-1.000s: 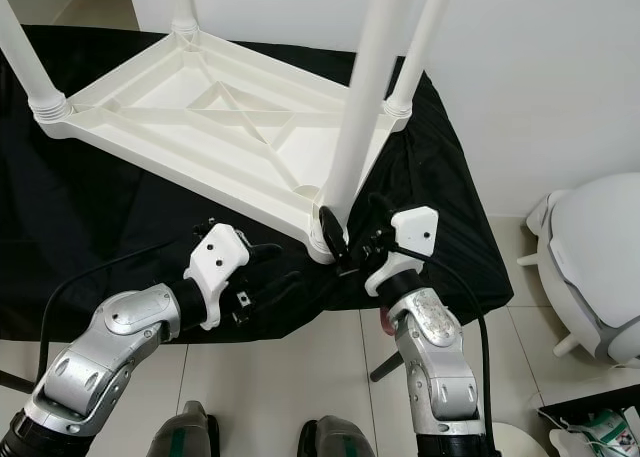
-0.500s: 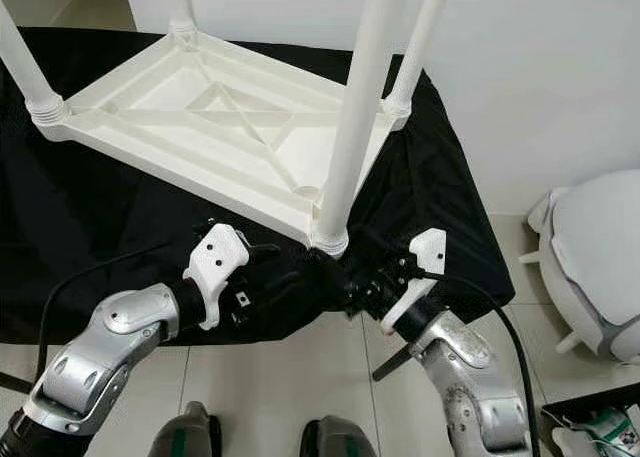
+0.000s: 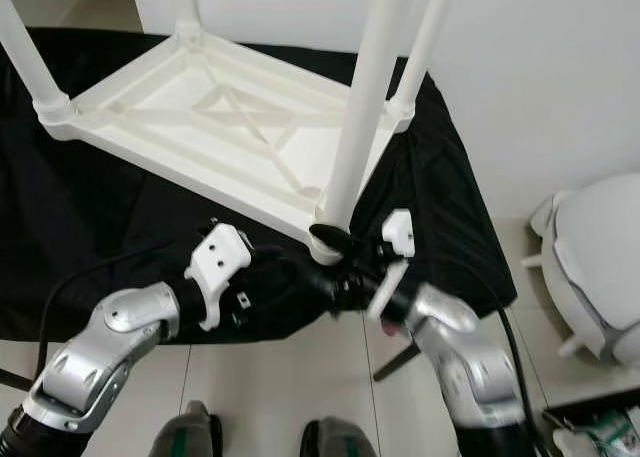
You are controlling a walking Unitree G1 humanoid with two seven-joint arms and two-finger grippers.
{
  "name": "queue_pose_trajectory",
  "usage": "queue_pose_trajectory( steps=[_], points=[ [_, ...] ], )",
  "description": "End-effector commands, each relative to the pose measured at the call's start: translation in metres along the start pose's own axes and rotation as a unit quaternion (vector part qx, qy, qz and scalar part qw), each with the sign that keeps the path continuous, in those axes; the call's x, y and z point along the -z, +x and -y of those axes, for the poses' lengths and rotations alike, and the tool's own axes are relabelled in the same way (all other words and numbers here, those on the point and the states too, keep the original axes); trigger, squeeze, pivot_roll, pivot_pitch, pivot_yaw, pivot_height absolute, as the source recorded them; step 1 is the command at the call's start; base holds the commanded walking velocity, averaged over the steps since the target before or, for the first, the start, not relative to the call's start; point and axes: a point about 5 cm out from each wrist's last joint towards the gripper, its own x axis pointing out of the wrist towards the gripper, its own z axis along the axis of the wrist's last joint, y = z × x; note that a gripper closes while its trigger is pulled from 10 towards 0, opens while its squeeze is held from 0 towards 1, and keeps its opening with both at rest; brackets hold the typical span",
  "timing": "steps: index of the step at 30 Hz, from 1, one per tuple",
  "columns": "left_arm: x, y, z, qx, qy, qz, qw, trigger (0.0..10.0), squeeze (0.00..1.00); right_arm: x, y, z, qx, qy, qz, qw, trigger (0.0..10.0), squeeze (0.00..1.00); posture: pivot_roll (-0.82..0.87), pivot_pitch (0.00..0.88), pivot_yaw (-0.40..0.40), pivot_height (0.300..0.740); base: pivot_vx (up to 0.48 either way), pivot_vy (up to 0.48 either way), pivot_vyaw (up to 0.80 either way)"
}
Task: Building children table
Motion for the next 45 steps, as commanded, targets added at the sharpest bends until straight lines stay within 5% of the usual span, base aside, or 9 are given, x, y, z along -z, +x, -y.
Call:
queue_pose_trajectory(
  steps=[1,11,20,24,29,34,45],
  points=[
    [0.0,0.001,0.002,0.005,-0.002,0.001,1.0,10.0,0.0,0.001,0.002,0.006,0.006,-0.01,-0.002,1.0,10.0,0.0,0.0,0.029,-0.065,0.74,0.0,0.0,0.0],
    [-0.001,0.001,0.003,0.001,-0.001,0.002,1.0,10.0,0.0,-0.012,0.007,0.043,0.095,-0.051,0.015,0.994,10.0,0.0,0.01,0.023,-0.083,0.74,0.0,0.0,0.0],
    [0.0,0.002,0.004,-0.001,-0.004,0.004,1.0,10.0,0.0,-0.017,-0.012,0.066,0.207,-0.063,0.029,0.976,10.0,0.0,0.0,0.027,-0.087,0.74,0.0,0.0,0.0],
    [0.0,0.003,0.003,0.002,-0.004,0.005,1.0,10.0,0.0,-0.015,-0.016,0.062,0.204,-0.061,0.031,0.977,10.0,0.0,-0.03,0.032,-0.073,0.74,0.0,0.0,0.0],
    [-0.001,0.007,0.003,0.013,-0.003,0.006,1.0,10.0,0.0,-0.001,0.0,0.024,0.059,-0.04,0.003,0.997,10.0,0.0,-0.03,0.034,-0.064,0.74,0.0,0.0,0.0],
    [-0.001,0.006,0.002,0.013,-0.002,0.005,1.0,10.0,0.0,0.01,0.003,0.008,-0.012,-0.034,-0.031,0.999,10.0,0.0,-0.02,0.038,-0.064,0.74,0.0,0.0,0.0],
    [0.001,0.001,0.005,0.006,-0.006,0.001,1.0,10.0,0.0,0.015,0.005,0.006,-0.031,-0.03,-0.042,0.998,10.0,0.0,0.0,0.045,-0.072,0.74,0.0,0.0,0.0]
  ],
)
